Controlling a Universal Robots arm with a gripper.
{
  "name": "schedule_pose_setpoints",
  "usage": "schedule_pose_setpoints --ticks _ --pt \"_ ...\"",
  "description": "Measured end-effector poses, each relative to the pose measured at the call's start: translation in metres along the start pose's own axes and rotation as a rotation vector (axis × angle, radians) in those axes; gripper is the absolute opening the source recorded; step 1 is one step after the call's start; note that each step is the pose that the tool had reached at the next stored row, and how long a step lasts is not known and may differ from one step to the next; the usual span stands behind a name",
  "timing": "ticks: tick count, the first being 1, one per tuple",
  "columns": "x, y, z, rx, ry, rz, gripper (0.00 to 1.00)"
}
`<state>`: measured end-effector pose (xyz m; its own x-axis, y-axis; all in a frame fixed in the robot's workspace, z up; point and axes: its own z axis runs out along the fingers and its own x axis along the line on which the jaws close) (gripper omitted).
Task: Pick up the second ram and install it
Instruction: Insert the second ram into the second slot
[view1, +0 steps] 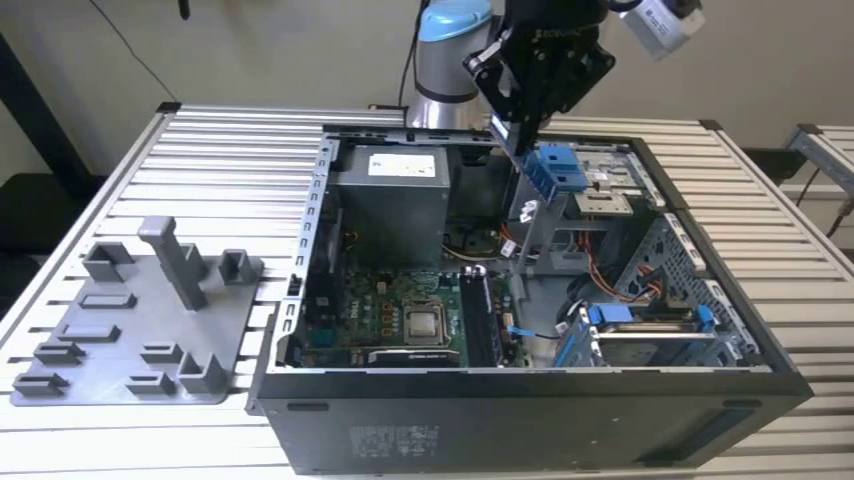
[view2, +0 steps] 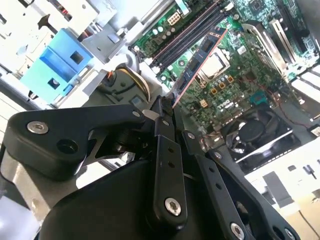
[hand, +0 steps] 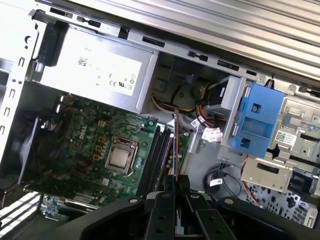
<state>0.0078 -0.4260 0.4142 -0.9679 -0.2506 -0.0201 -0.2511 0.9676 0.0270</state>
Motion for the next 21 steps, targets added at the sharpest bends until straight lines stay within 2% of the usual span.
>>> schedule_pose_setpoints --ticks 9,21 --pt "0.0014 -0.0055 0.0008 0.0015 -0.0019 0.072 0.14" --pt "0.007 -0.0271 0.0013 0.0022 -0.0027 0.103 0.14"
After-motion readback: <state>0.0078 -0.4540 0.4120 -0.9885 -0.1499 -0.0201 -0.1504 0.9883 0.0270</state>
